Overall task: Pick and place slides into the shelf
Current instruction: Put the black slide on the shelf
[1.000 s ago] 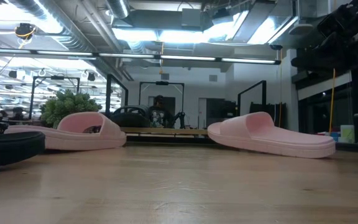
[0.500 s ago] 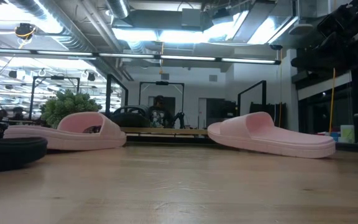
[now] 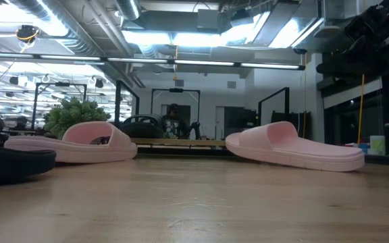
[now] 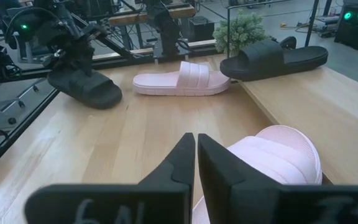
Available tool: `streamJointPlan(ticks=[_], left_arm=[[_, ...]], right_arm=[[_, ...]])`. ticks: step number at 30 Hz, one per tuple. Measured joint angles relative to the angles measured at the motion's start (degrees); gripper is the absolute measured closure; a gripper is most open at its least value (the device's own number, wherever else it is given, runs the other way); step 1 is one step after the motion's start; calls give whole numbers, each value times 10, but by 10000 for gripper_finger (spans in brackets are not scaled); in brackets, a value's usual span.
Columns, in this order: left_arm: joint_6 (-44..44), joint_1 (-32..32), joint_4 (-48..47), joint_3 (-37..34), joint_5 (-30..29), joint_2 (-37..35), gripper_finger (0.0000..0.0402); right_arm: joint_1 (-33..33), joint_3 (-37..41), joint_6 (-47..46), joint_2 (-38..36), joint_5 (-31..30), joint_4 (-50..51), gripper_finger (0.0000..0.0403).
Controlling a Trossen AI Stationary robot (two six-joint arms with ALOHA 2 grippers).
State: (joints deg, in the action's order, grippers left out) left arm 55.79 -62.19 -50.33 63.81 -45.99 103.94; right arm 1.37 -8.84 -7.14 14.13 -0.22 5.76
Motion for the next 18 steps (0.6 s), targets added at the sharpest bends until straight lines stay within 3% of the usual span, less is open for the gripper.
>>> streamJointPlan(ticks=[3,11,18], left_arm=[[0,-5,0,0,-18,0,395],[-73,-19,0,0,-156,-5,397],[-132,28,-32,0,-216,-11,398]], right_arm=[[0,0,1,0,1,0,380],[0,0,17,0,1,1,380],[0,0,33,0,5,-14,380]])
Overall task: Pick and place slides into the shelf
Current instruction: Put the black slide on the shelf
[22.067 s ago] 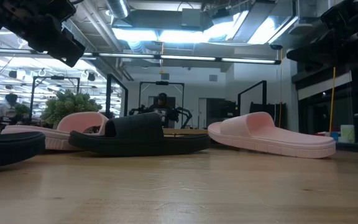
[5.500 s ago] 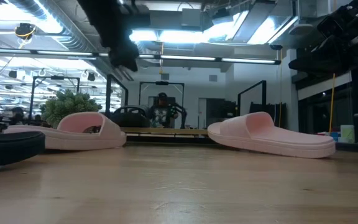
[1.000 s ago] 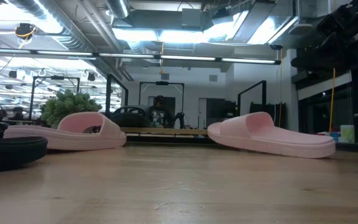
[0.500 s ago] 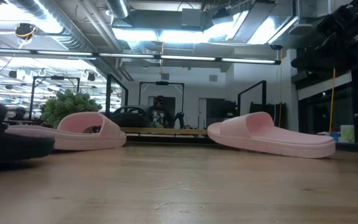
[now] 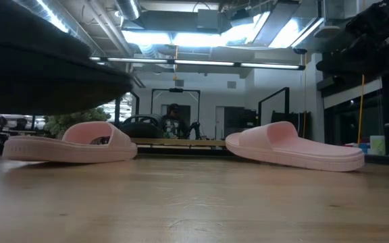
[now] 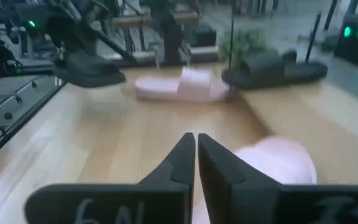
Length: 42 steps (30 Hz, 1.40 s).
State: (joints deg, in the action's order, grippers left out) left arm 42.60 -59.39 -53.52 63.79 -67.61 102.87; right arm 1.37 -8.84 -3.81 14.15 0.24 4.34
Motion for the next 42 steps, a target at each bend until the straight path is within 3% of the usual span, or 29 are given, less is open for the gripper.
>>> streamJointPlan(ticks=[10,13,16,20,24,32,39,42], left_arm=[[-61,110,-9,0,15,-45,399],[-99,136,28,0,21,-65,399],[-201,158,111,0,27,-69,399],[-371,194,244,0,101,-69,399],[-487,236,345,0,159,-69,399],[-599,315,476,0,291,-69,399],[-750,370,597,0,391,-69,399],[-790,399,642,0,478,-69,399]], right_arm=[[0,0,69,0,27,-83,398],[0,0,70,0,29,-78,391],[0,0,74,0,29,-71,386],[0,0,89,0,29,-61,394],[0,0,89,0,29,-58,398],[-1,0,89,0,31,-44,381],[-1,0,89,0,36,-25,397],[-1,0,89,0,57,-26,398]])
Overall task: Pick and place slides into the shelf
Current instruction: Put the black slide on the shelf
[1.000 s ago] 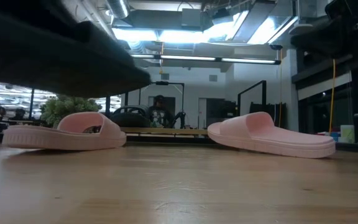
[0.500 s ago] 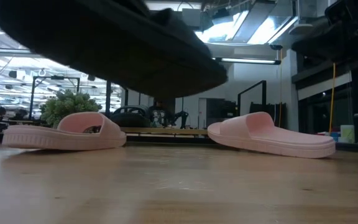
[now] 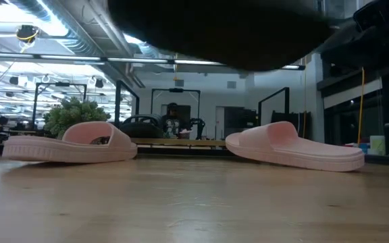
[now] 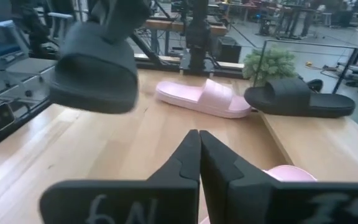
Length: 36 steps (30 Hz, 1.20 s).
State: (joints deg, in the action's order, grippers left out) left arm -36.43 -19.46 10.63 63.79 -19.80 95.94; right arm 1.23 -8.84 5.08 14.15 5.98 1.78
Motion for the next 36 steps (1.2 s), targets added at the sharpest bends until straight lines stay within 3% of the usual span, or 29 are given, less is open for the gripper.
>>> streamJointPlan(ticks=[5,8,12,17,25,28,32,36], left_arm=[[-3,69,44,0,151,0,399],[29,108,46,0,200,0,399],[41,132,40,0,198,-3,399],[6,140,-10,0,142,-57,399],[-38,155,-132,0,158,-168,399],[-18,155,-187,-5,159,-186,399],[7,156,-157,-78,156,-206,399],[14,152,-7,-199,134,-230,399]], right_arm=[[0,0,-8,0,2,-1,384],[0,0,-17,0,2,0,383],[0,0,-18,0,2,10,393],[0,0,-17,0,2,19,397],[0,0,-16,0,2,19,385],[0,0,-14,0,1,18,392],[0,0,3,0,1,1,397],[0,0,32,0,0,-26,392]])
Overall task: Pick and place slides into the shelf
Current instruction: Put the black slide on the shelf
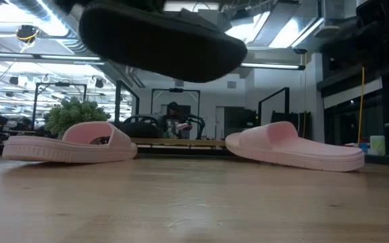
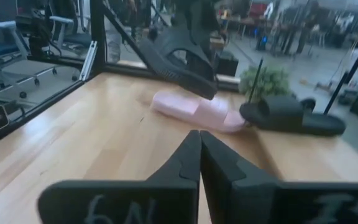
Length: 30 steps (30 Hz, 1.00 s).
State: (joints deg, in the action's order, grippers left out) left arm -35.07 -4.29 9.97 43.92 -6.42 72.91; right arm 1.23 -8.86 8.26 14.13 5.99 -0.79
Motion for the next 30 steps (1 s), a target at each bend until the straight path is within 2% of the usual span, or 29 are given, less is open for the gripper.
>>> streamJointPlan(ticks=[4,8,14,18,22,26,30], left_arm=[[-6,-2,154,-106,1,-38,399],[-60,-4,233,-168,23,-69,399],[-80,12,225,-180,82,-78,399],[-82,32,222,-180,104,-78,399],[-61,50,221,-180,153,-78,399],[-31,61,217,-179,171,-78,399],[-64,62,193,-179,178,-78,399]], right_arm=[[0,0,12,0,0,-30,392],[0,0,11,15,-4,-68,398],[0,-2,50,91,-19,-174,397],[0,-39,59,166,-33,-176,397],[0,-110,85,250,-34,-147,398],[0,-191,112,329,-34,-73,398],[0,-261,130,398,-34,-39,396]])
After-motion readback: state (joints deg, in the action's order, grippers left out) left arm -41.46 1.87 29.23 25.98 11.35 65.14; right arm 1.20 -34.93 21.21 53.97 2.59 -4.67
